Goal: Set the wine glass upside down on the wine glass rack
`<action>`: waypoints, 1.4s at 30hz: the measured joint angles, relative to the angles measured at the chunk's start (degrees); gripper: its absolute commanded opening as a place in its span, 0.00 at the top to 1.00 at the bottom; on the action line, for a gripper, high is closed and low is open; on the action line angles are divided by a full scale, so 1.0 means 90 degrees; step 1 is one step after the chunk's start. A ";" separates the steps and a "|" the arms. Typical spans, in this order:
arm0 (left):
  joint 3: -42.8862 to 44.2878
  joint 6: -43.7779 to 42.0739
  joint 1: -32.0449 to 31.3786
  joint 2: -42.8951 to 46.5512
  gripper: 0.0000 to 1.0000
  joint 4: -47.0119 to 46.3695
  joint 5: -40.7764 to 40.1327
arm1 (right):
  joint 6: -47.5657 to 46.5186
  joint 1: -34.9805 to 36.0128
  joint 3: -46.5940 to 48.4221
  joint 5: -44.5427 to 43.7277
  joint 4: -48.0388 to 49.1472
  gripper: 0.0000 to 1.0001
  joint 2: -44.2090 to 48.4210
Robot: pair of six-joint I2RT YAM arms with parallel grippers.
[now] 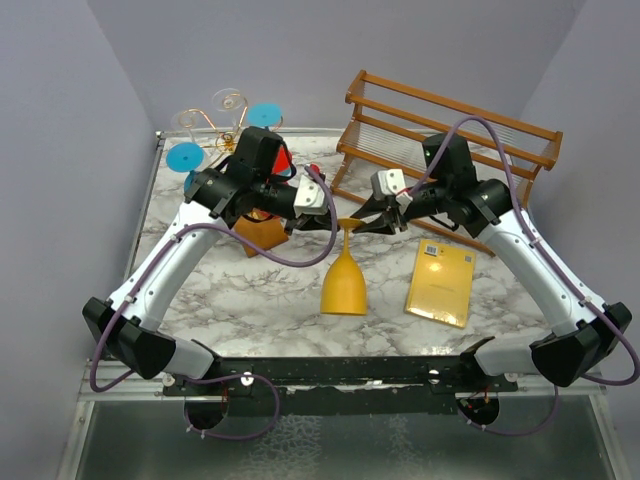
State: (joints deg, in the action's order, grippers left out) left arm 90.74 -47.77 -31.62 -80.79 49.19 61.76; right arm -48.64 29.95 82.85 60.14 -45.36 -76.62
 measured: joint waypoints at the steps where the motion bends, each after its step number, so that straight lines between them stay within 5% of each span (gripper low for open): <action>1: 0.0002 -0.0061 0.0000 0.0000 1.00 0.0051 -0.0024 | 0.0022 0.0000 -0.0010 -0.0056 0.0046 0.54 0.0000; 4: 0.0007 -0.0318 0.0000 0.0019 1.00 0.0321 -0.0206 | 0.0058 0.0000 -0.0036 -0.0267 0.0151 0.37 0.0017; 14: 0.0585 -0.1236 -0.0002 0.0595 1.00 0.1438 -0.2732 | 0.0141 0.0000 -0.0311 -0.1727 0.0449 0.06 0.0202; 21: 0.1001 -0.1382 0.0000 0.1044 1.00 0.1902 -0.4226 | 0.0121 0.0000 -0.0772 -0.2390 0.0933 0.04 0.0272; 42: 0.1615 -0.1489 0.0673 0.1732 1.00 0.1872 -0.6545 | 0.0704 0.0000 -0.1746 -0.2591 0.1868 0.03 0.0648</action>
State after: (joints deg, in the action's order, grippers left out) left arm 105.27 -61.17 -25.56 -65.21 66.04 2.85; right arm -42.30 29.95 67.13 36.82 -28.56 -70.78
